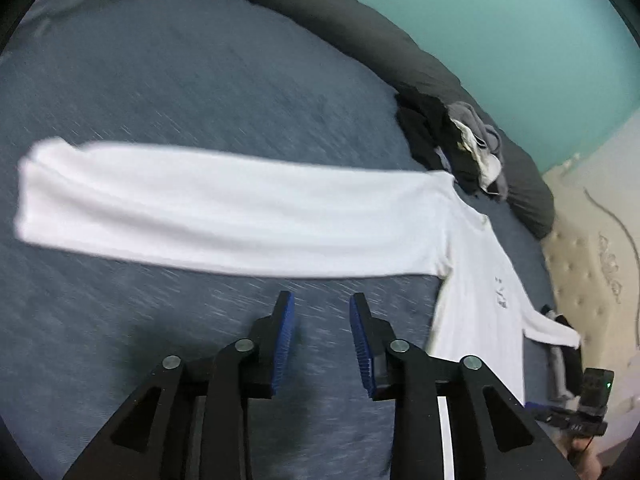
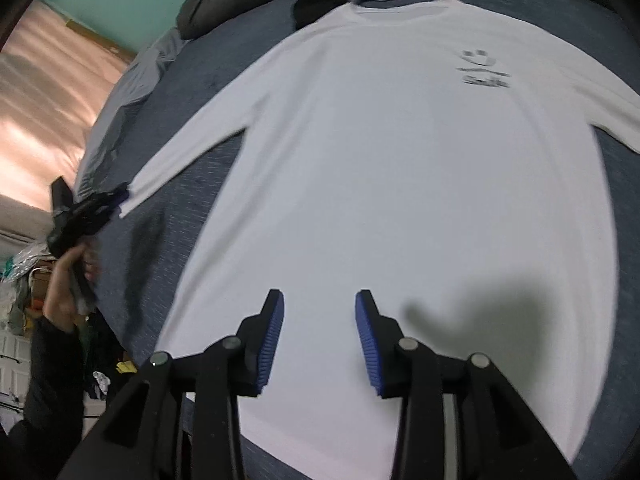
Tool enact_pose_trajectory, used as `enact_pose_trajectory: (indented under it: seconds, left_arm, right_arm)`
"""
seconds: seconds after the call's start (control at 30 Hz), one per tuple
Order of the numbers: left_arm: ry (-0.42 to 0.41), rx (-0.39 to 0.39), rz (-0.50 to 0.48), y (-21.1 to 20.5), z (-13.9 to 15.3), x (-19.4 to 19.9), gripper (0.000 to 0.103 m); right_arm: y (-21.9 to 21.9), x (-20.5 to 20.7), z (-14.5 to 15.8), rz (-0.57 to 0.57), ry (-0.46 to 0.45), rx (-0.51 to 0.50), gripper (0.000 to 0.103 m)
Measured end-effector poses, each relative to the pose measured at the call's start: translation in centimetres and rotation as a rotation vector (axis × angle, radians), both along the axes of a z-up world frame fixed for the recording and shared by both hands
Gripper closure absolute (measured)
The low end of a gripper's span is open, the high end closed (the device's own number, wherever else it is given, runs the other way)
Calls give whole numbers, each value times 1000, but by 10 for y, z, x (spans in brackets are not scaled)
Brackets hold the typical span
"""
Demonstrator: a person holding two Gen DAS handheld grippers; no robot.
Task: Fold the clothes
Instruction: 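Release the sleeve and pinch the shirt body with the left tool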
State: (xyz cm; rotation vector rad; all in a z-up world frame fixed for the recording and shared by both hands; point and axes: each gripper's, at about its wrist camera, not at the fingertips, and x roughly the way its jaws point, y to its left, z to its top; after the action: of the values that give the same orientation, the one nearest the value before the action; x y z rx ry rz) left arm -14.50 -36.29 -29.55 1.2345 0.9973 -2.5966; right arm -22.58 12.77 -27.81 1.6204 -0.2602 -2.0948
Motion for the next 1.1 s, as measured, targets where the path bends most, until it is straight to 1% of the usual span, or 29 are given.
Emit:
enact_pose_trajectory:
  seconds: [0.07,0.17,0.37,0.47,0.6,0.67,0.87,0.97,1.03,1.1]
  left_arm:
    - [-2,12,-33,25,1,-7,71]
    - [0,37,-93,49,-13,-34,69]
    - [13,83,-167,89,-33,-77,69]
    - [17,73,-197,108,-39,-92,69]
    - [31,75,-231,127,-41,-111,69]
    - [30,44,-235,134,-39,-119,70]
    - [26,29,-262,147,-44,-135,70]
    - [28,28,-266,150,-45,-140,78]
    - [30,38,-269,150,-47,-142,87]
    - [30,46,-275,151,-48,-142,100]
  right_arm:
    - [-12,-2,-3,20,8,7,66]
    - [-13,-6,-10,12,23,7,66]
    - [12,-8,-26,-73,46,-34,66]
    - [25,-4,-33,-96,62,-46,65]
    - [44,0,-43,-113,95,-63,64]
    - [52,1,-49,-128,103,-84,64]
    - [73,6,-64,-168,110,-148,64]
    - [80,8,-69,-173,107,-170,64]
    - [83,10,-69,-172,108,-177,64]
    - [85,12,-69,-170,106,-184,64]
